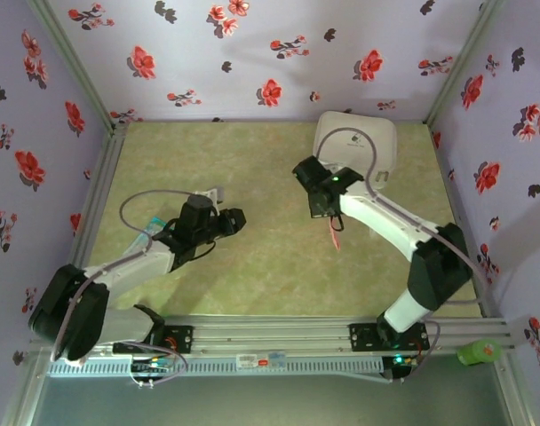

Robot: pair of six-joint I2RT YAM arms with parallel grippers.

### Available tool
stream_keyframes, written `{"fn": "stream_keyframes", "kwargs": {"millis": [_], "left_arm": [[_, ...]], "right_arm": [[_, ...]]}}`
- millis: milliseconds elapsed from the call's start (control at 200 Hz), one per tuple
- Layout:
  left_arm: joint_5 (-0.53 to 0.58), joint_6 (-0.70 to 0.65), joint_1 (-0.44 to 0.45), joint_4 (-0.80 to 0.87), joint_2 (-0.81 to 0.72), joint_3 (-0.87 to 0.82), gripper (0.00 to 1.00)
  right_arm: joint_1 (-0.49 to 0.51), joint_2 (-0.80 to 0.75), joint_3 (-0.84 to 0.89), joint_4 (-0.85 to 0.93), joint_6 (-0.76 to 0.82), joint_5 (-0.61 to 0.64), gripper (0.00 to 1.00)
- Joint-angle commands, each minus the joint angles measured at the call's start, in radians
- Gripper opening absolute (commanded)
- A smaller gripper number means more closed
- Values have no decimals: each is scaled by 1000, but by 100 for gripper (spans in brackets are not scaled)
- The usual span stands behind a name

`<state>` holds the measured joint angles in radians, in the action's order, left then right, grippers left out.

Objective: Fold a paper plane with a square sheet of paper (pick it up from the middle)
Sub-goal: Turn over the paper at the center of the table, then third fold the triangle at the center of the table.

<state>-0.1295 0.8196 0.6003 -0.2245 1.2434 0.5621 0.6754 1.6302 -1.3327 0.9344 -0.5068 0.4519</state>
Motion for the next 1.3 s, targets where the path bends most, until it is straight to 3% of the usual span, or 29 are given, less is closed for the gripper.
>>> {"fn": "stream_keyframes", "kwargs": {"millis": [0, 215, 390, 600, 685, 745, 875, 1005, 1120, 1295], "left_arm": [[97, 36, -15, -25, -100, -48, 31], [312, 87, -24, 145, -363, -127, 23], [361, 71, -33, 267, -509, -139, 25], [294, 17, -36, 260, -499, -119, 38], [239, -13, -36, 220, -460, -110, 45], [196, -21, -37, 189, -428, -104, 48], [89, -8, -42, 111, -336, -78, 48], [-35, -8, -43, 108, -190, -5, 46], [-116, 16, -43, 135, -37, 73, 43], [-202, 82, -37, 113, 148, 139, 40]], "right_arm": [[57, 110, -65, 99, -2, 128, 0], [164, 348, -241, 91, -40, -7, 0], [202, 486, -384, 52, -34, -208, 6], [196, 500, -404, -63, -22, -443, 15], [182, 468, -364, -134, -18, -564, 24], [162, 414, -301, -200, -38, -607, 34], [82, 212, -36, -474, -122, -692, 42], [-65, 32, 231, -706, -247, -783, 37], [-197, -16, 387, -827, -302, -923, 21], [-235, -7, 509, -970, -369, -1011, 9]]}}
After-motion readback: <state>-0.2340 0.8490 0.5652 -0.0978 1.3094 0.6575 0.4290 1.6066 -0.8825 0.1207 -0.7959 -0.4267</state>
